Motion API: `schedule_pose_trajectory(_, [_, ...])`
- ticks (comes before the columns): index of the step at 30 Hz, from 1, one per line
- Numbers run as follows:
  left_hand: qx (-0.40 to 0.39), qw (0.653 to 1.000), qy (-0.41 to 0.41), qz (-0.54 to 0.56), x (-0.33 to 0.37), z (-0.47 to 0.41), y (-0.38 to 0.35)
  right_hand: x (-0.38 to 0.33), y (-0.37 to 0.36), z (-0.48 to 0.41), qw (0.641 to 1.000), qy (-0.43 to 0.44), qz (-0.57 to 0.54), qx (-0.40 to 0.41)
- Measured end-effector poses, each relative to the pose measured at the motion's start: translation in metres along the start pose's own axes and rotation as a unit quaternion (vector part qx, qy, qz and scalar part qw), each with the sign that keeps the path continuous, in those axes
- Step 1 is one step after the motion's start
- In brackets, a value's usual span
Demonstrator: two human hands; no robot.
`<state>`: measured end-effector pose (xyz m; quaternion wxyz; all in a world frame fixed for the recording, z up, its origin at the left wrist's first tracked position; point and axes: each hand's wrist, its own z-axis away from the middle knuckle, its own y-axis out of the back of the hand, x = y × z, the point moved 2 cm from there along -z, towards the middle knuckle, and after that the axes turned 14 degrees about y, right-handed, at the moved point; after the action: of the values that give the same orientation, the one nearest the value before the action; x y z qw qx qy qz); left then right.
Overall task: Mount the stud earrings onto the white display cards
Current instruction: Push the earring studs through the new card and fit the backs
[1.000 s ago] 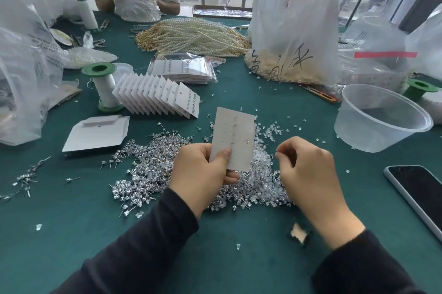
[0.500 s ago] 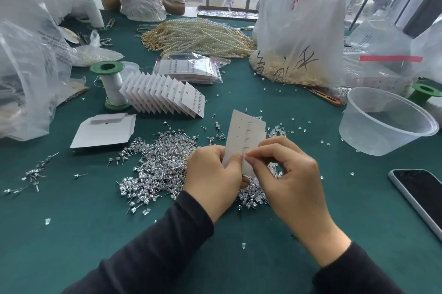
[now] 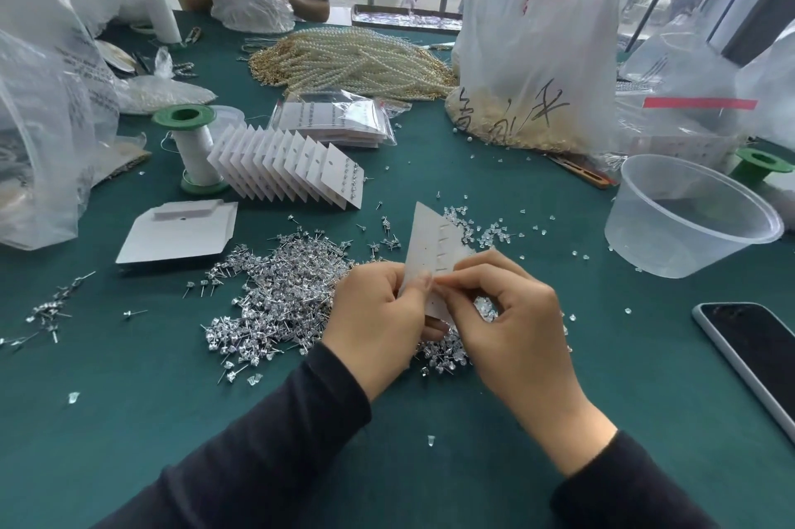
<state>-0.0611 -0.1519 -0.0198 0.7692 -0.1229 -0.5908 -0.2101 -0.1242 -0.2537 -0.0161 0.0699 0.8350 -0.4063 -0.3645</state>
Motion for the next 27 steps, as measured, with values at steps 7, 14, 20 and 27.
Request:
schedule_pose_trajectory(7, [0.009,1.000,0.011,0.009,0.001,-0.001,-0.004,0.000,0.005,-0.001,1.000,-0.012,0.011,-0.009])
schedule_pose_trajectory(14, [0.036,0.998,-0.037,-0.032,-0.001,-0.001,-0.001,-0.001,-0.001,0.001,1.000,0.018,0.025,0.001])
schedule_pose_trajectory(20, [-0.081,0.996,-0.004,-0.036,0.013,-0.010,0.005,0.004,0.013,-0.005,0.999,-0.013,0.016,0.043])
schedule_pose_trajectory(27, [0.050,0.885,-0.143,-0.441,0.014,-0.034,0.015,0.026,0.042,-0.009,0.944,-0.203,-0.135,0.224])
